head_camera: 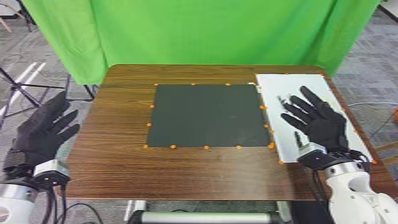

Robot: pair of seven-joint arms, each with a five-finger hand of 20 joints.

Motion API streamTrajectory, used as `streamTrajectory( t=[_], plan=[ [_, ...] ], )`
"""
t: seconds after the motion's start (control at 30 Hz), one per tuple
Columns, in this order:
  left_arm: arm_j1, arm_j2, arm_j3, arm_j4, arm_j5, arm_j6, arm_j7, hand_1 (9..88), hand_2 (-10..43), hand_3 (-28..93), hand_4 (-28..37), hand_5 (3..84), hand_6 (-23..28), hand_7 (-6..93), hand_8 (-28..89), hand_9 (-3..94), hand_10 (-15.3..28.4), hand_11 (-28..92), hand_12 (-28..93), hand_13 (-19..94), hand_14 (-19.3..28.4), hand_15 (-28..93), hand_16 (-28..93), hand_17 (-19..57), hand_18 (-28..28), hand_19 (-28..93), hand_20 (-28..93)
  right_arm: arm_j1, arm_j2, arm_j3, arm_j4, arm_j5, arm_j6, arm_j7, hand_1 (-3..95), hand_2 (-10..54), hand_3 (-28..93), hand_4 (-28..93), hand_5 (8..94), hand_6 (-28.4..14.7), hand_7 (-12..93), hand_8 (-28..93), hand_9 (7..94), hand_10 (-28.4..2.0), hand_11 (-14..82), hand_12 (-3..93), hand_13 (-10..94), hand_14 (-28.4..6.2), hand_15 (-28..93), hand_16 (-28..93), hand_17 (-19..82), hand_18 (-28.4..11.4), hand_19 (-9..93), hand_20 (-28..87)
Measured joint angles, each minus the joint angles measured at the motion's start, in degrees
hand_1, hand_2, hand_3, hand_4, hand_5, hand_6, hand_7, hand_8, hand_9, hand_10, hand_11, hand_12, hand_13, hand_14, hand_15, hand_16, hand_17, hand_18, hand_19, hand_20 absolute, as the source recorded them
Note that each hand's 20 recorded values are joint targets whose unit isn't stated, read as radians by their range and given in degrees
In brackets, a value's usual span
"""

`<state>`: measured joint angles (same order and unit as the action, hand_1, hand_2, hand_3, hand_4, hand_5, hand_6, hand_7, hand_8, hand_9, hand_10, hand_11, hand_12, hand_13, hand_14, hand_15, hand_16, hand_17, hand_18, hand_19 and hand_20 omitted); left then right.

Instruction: Arrange flowers

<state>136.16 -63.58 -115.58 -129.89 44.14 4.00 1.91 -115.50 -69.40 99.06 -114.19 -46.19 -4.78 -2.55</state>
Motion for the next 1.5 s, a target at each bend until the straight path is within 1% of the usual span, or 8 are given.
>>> streamTrajectory(
  t=[0.63,0.7,0.8,0.9,1.0,1.1,1.27,1.5],
  plan=[
    [-0.3,-0.09,0.42,-0.14,0.03,-0.09,-0.58,23.7,-1.9,69,-28.2,20.5,1.2,17.4,-10,15.2,8.7,10,20,11,11.8,17,7,-13.3,17.8,36,9,0.6,-0.4,-0.7,0.9,0.1,-0.6,0.7,15.2,-3.4,83,-25,32.1,-3.1,14,-9,36.2,-12.2,5.8,22.4,30,-11.1,7,32,5,-18.5,33,24],
    [-0.3,-0.03,0.51,-0.13,0.02,-0.13,-0.67,23.7,-1.8,69,-28.2,20.5,1.1,17.4,-9,15.1,8.7,10,20,11,11.7,17,7,-13.3,17.8,36,9,0.9,-0.4,-1.1,1.1,0.1,-0.7,0.8,16.0,-4.0,83,-25,33.1,-3.3,14,-10,37.7,-12.7,8.3,22.2,33,-11.2,11,33,5,-19.6,41,27],
    [-0.4,0.03,0.73,-0.05,0.02,-0.23,-0.72,23.7,-1.8,69,-28.1,20.5,1.1,17.4,-9,15.1,8.7,10,20,11,11.8,17,7,-13.3,17.8,36,9,1.0,-0.3,-1.2,0.9,0.0,-0.5,1.1,20.2,-6.6,83,-27,39.0,-3.9,20,-13,45.5,-13.4,22.2,21.9,41,-11.0,36,21,10,-20.2,56,34],
    [-0.3,0.05,0.64,-0.1,0.04,-0.24,-0.66,24.0,-2.3,69,-27.9,20.5,1.0,17.6,-9,15.2,8.6,10,20,12,11.7,17,7,-13.1,17.8,36,9,0.1,0.6,-1.3,-1.5,-3.7,3.9,3.3,28.4,-8.6,81,-28,53.7,0.8,31,-17,63.3,-10.9,30.8,22.1,59,-8.5,46,18,19,-18.4,69,39],
    [0.6,-0.19,-0.03,-0.48,0.21,-0.1,-0.56,24.3,-2.6,69,-27.6,20.5,1.0,17.7,-10,15.3,8.6,10,20,12,11.6,17,7,-13.1,17.7,36,9,-0.6,4.1,-4.3,-6.0,-15.2,16.0,11.6,40.6,-9.4,69,-28,62.2,2.6,37,-8,74.2,-8.6,33.8,24.3,69,-6.4,52,22,24,-17.6,76,42],
    [1.5,-0.59,-0.71,-0.7,0.28,-0.12,-0.65,24.4,-2.5,69,-27.5,20.5,1.1,17.7,-10,15.2,8.6,10,20,11,11.7,17,7,-13.1,17.7,36,9,0.0,9.4,-9.5,-8.1,-27.1,27.1,23.2,61.7,-9.5,31,-28,65.1,3.0,43,-4,77.4,-8.2,39.8,28.6,71,-6.2,60,26,26,-17.7,80,46],
    [1.4,-0.44,-0.55,-0.6,0.28,-0.27,-0.72,24.3,-2.5,69,-27.5,20.3,1.0,17.7,-10,15.1,8.6,10,20,11,11.6,17,7,-13.2,17.7,36,9,0.2,14.6,-10.6,-8.2,-36.8,28.4,35.1,59.0,-9.5,15,-20,64.0,3.6,44,-18,71.6,-9.6,48.9,36.7,64,-8.5,71,32,24,-18.9,80,49],
    [1.9,-0.46,-0.54,-0.83,0.28,-0.15,-0.58,24.2,-2.4,69,-27.5,20.4,1.0,17.8,-10,15.2,8.5,10,20,11,11.6,17,7,-13.2,17.7,36,9,-4.8,18.9,-9.2,-10.1,-58.1,20.5,38.0,46.6,-9.5,44,-28,58.6,2.1,54,-19,63.3,-10.3,60.3,43.6,56,-10.7,79,34,21,-19.9,78,52]
  ],
)
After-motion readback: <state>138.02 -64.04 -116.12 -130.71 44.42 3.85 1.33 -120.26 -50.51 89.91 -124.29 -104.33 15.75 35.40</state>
